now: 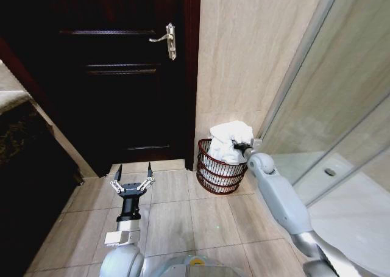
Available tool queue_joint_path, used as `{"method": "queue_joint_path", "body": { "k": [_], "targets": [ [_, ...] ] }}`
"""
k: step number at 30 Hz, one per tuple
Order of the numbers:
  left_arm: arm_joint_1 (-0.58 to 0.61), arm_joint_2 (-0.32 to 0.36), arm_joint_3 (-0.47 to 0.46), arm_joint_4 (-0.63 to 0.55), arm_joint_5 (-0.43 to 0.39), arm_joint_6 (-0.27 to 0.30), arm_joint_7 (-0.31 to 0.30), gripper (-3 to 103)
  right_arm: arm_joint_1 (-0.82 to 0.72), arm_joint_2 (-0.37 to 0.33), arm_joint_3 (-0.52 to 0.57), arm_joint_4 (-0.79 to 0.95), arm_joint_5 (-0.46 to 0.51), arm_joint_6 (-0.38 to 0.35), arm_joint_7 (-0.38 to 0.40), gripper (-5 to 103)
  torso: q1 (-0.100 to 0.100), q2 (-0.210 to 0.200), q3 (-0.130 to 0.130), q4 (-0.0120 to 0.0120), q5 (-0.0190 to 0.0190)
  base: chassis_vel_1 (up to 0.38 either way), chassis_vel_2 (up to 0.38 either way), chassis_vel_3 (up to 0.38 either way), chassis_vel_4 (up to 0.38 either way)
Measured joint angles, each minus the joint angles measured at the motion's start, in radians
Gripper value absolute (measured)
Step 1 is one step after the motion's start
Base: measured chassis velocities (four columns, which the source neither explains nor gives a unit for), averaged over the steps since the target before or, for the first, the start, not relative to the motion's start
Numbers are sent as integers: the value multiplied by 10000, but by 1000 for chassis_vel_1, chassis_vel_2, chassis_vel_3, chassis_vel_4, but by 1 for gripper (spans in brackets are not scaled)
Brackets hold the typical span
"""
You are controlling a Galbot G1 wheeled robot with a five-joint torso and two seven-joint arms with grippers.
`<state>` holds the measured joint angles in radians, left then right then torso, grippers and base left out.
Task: Discard the used towel into the hamper.
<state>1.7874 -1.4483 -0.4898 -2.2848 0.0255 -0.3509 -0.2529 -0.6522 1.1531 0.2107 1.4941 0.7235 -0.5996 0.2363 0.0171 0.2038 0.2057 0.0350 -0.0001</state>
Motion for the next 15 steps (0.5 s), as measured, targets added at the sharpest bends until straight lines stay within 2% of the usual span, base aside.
{"method": "queue_joint_path", "body": {
  "k": [5,9,15],
  "targets": [
    [18,-13,-2,-46,-1,-16,5,100,256,-50,-363,-335,384,-209,50,21,6,15,11,-1,0,0,0,0,0],
    [100,-39,-2,-216,-1,-23,5,100,680,117,-592,-816,1452,-856,648,21,13,35,23,0,0,0,0,0,0],
    [115,-56,-11,-233,9,-46,2,100,860,390,-821,-1253,1654,-1037,979,21,16,49,32,0,-1,0,0,0,0]
  ]
}}
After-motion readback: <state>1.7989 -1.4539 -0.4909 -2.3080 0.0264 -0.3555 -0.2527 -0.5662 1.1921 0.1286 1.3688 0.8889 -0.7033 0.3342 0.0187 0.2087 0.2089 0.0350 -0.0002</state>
